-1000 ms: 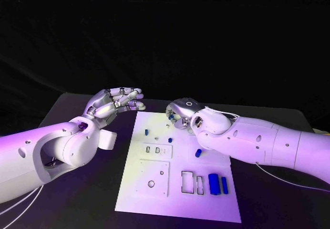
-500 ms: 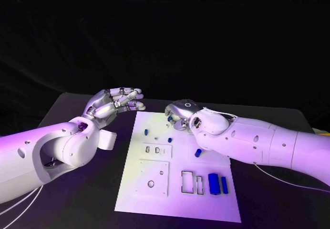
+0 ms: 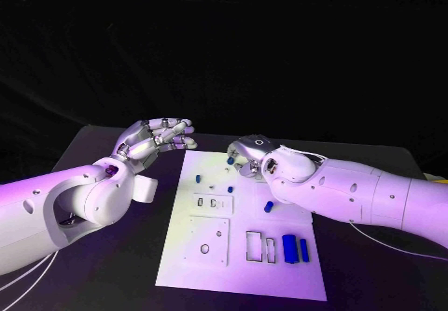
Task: Assemble the parts on the task board
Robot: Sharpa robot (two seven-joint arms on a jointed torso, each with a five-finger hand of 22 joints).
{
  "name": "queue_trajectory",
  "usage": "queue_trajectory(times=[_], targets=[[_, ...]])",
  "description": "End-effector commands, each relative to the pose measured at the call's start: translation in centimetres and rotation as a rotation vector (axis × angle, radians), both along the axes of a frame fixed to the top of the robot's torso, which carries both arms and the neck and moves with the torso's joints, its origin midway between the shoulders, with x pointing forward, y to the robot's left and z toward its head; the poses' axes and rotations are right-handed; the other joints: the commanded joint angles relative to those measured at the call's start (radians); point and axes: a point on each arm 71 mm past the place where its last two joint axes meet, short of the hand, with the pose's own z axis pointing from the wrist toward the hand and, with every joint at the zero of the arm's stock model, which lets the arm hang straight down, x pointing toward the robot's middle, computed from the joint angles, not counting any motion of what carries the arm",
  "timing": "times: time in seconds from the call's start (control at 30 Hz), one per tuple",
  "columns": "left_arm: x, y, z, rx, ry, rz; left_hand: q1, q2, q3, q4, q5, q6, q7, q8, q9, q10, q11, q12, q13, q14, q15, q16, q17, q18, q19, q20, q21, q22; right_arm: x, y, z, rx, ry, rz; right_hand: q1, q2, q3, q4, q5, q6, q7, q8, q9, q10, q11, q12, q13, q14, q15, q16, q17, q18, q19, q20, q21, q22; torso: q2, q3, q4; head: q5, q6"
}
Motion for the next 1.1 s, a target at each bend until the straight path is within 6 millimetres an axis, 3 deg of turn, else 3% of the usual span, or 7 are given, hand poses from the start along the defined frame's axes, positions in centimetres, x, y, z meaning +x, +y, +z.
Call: queue_trajectory(times=[0.03, 0.33, 0.4, 0.73, 0.8, 0.9, 1.1], targets=[[0.1, 0.1, 0.1, -0.008, -0.005, -0.01, 0.001, 0.007, -0.001, 0.006, 0.003, -0.008, 0.053, -0.004, 0.001, -0.007, 0.0, -0.007, 0.002, -0.008, 0.001, 0.004, 0.001, 0.012, -0.003, 0.001, -0.007, -0.001, -0.4, -0.9, 0.8, 0.106, -0.053, 0.004, -0.002, -0.011, -0.008, 0.001, -0.007, 0.004, -0.001, 0.0, -0.002, 0.007, -0.005, 0.005, -0.002, 0.004, -0.002, 0.004, 0.003, 0.004, 0.011, 0.0, 0.005, 0.005, -0.002, 0.0014, -0.0033, -0.001, 0.004], [0.5, 0.8, -0.1, -0.001, -0.004, 0.013, 0.002, 0.008, -0.001, 0.007, 0.003, -0.008, 0.053, -0.005, 0.002, -0.007, 0.0, -0.007, 0.002, -0.008, 0.001, 0.005, 0.002, 0.012, -0.002, 0.001, -0.007, -0.001, -1.3, -4.6, 3.2, 0.396, -0.015, 0.009, 0.022, -0.012, 0.001, 0.007, -0.006, -0.012, 0.009, -0.033, -0.017, 0.062, -0.006, 0.002, -0.034, -0.052, -0.004, -0.141, -0.163, 0.029, -0.057, -0.004, -0.109, -0.133, -0.009, 0.0042, -0.0143, -0.008, 0.02], [0.6, 1.0, -0.1, 0.0, -0.004, 0.017, 0.002, 0.008, -0.001, 0.007, 0.003, -0.008, 0.053, -0.005, 0.002, -0.007, 0.0, -0.007, 0.002, -0.008, 0.001, 0.005, 0.002, 0.012, -0.002, 0.001, -0.007, -0.001, -1.2, -5.7, 3.5, 0.448, 0.02, -0.01, 0.041, -0.014, 0.002, 0.001, -0.007, -0.006, 0.012, -0.042, -0.024, 0.058, -0.002, -0.041, -0.052, -0.12, -0.003, -0.289, -0.285, 0.069, -0.182, -0.004, -0.3, -0.364, -0.011, 0.0053, -0.017, -0.009, 0.023], [0.8, 1.3, -0.2, 0.003, -0.001, 0.024, 0.002, 0.009, -0.002, 0.007, 0.003, -0.007, 0.053, -0.004, 0.002, -0.007, 0.0, -0.007, 0.002, -0.008, 0.001, 0.005, 0.002, 0.012, -0.002, 0.001, -0.007, -0.002, -1.7, -10.7, 3.5, 0.513, 0.228, -0.144, 0.02, -0.041, -0.077, 0.021, 0.07, 0.016, 0.015, -0.033, -0.022, 0.259, -0.023, 0.031, 0.003, -0.071, -0.016, -0.301, -0.289, 0.051, -0.106, -0.012, -0.26, -0.283, -0.019, 0.0089, -0.0257, -0.023, 0.032], [0.8, 1.3, -0.2, 0.003, -0.001, 0.022, 0.002, 0.009, -0.002, 0.007, 0.003, -0.007, 0.053, -0.004, 0.002, -0.007, 0.0, -0.007, 0.002, -0.008, 0.001, 0.005, 0.002, 0.012, -0.002, 0.001, -0.007, -0.002, -1.9, -11.5, 3.3, 0.5, 0.271, -0.169, 0.034, -0.035, -0.175, 0.015, 0.105, -0.012, -0.005, 0.024, 0.019, 0.248, -0.05, 0.269, 0.197, -0.039, -0.034, -0.16, -0.14, 0.031, -0.064, -0.035, -0.197, -0.189, -0.019, 0.0099, -0.0282, -0.026, 0.032], [0.9, 1.2, -0.3, 0.002, -0.001, 0.021, 0.003, 0.009, -0.002, 0.007, 0.003, -0.007, 0.053, -0.004, 0.002, -0.006, 0.0, -0.006, 0.002, -0.008, 0.001, 0.005, 0.003, 0.012, -0.002, 0.001, -0.007, -0.002, -2.1, -12.5, 3.0, 0.483, 0.322, -0.199, 0.033, -0.026, -0.19, 0.023, 0.127, -0.085, -0.008, 0.124, 0.075, 0.082, -0.038, 0.676, 0.56, 0.012, -0.03, 0.079, 0.13, 0.018, -0.022, -0.028, -0.117, -0.076, -0.02, 0.0108, -0.0318, -0.032, 0.034], [1.1, 1.1, -0.4, 0.002, 0.001, 0.019, 0.003, 0.009, -0.002, 0.007, 0.003, -0.007, 0.053, -0.004, 0.002, -0.006, 0.0, -0.006, 0.002, -0.008, 0.001, 0.005, 0.003, 0.012, -0.002, 0.001, -0.007, -0.002, -2.4, -13.8, 2.3, 0.393, 0.39, -0.226, 0.011, -0.027, -0.16, 0.044, 0.124, -0.1, -0.004, 0.147, 0.054, 0.425, -0.046, 1.104, 1.099, 0.104, -0.03, 0.347, 0.454, -0.048, 0.141, -0.028, 0.153, 0.278, -0.021, 0.0116, -0.033, -0.042, 0.035]])
